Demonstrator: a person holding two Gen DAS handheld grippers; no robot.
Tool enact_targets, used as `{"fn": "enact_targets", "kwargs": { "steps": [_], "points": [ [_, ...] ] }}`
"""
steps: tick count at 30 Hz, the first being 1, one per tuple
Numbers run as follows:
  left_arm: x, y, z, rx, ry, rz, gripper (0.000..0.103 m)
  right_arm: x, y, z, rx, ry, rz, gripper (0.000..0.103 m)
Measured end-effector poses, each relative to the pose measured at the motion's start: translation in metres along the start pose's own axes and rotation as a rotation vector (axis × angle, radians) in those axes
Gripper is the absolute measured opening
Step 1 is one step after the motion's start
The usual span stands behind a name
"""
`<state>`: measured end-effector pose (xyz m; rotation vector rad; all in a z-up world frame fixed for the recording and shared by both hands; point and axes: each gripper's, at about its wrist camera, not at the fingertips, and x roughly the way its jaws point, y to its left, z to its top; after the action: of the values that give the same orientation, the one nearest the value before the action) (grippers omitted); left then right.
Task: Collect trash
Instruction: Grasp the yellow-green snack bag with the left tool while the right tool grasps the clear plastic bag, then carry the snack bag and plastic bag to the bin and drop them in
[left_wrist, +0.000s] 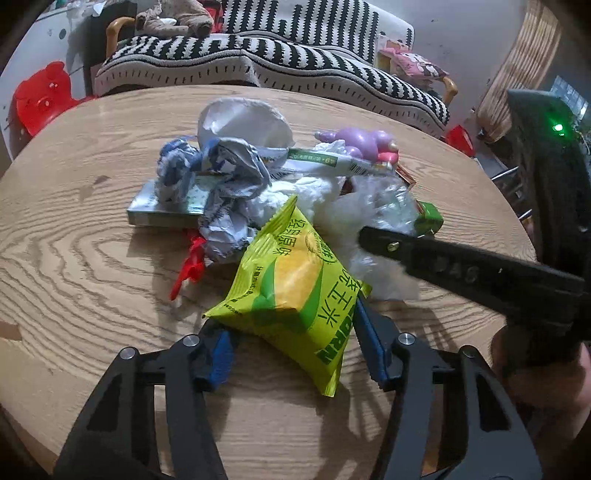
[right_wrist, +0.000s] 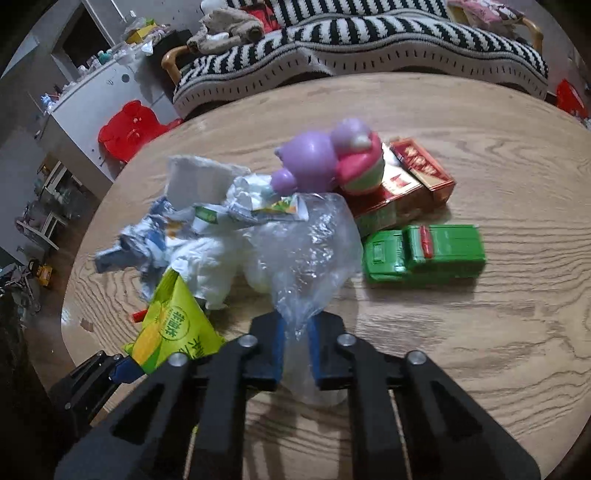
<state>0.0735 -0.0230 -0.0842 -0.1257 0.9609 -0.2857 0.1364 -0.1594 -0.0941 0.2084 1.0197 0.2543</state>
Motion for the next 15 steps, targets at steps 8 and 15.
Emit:
{"fn": "enact_targets", "kwargs": {
  "steps": [8,15],
  "points": [
    [-0.039,0.0,0.01,0.014,-0.065,0.006,0.054,-0.069,-0.007,0.003,0.01,-0.171,-0.008,0.008],
    [-0.064,0.001,0.016,0.019,-0.122,0.014,0.054,-0.109,-0.013,-0.004,0.009,-0.234,-0.013,0.008]
  ]
}}
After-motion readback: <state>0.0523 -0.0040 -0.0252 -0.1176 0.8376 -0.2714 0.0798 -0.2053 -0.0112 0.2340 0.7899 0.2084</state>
